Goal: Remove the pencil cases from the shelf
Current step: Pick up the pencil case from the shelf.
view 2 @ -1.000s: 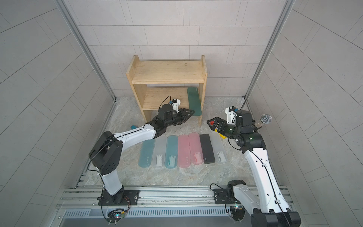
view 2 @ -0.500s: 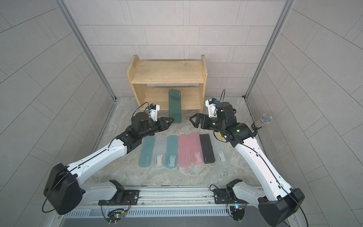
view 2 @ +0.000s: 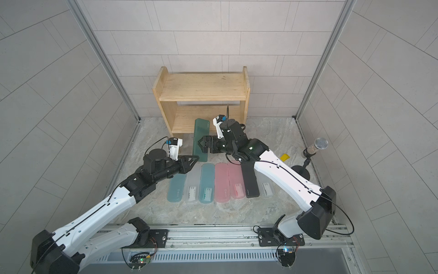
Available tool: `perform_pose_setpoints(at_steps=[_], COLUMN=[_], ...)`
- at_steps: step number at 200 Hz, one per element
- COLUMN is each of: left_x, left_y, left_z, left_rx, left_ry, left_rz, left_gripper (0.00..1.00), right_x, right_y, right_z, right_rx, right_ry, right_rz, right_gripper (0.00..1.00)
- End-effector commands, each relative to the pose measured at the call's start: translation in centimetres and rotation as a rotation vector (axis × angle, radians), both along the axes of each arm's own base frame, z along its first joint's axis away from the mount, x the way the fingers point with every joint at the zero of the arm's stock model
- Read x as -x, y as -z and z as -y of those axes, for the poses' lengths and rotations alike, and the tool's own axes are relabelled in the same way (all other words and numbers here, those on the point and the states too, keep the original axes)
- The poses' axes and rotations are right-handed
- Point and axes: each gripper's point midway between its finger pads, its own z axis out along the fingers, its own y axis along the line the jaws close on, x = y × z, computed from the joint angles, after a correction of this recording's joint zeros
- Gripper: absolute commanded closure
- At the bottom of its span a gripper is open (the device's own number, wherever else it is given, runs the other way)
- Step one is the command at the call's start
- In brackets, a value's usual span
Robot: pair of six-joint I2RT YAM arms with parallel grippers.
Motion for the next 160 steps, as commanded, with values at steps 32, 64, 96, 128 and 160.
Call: perform_pose_setpoints(at_steps=[32,64,96,128,160], left_x=[0.9,1.3,1.5,1.7,1.9], left_y=[-1.0,-0.5,-0.6,-0.8,-0.9], left_z=[-1.0,-1.6,-1.6,-1.6,-1.7], left_rx=[0.005,-0.003,-0.002,0.002,0.004], left_ry=[-0.011,-0.024,-0.019,-0.015,-0.009], left_rz=[0.06,0.056,0.058,0.061,0.065], left_gripper=[1.0,1.0,1.0,1.0,1.0], right_x=[-0.8,-0.7,-0.7,-1.2,-1.3], right_y=[0.2,0.5,0.6,1.6,2.4], right_z=[-2.6,-3.9,-4.8,-5.0,-5.3], right_rx=[-0.005,-0.015,-0.009,0.01,0.019], right_ry=[-0.007,-0.029,-0.039,-0.023,-0.022], right_rz=[0.005,-0.004,-0.002,-0.014,-0.028], right_gripper=[0.0,0.0,0.0,0.06,0.15])
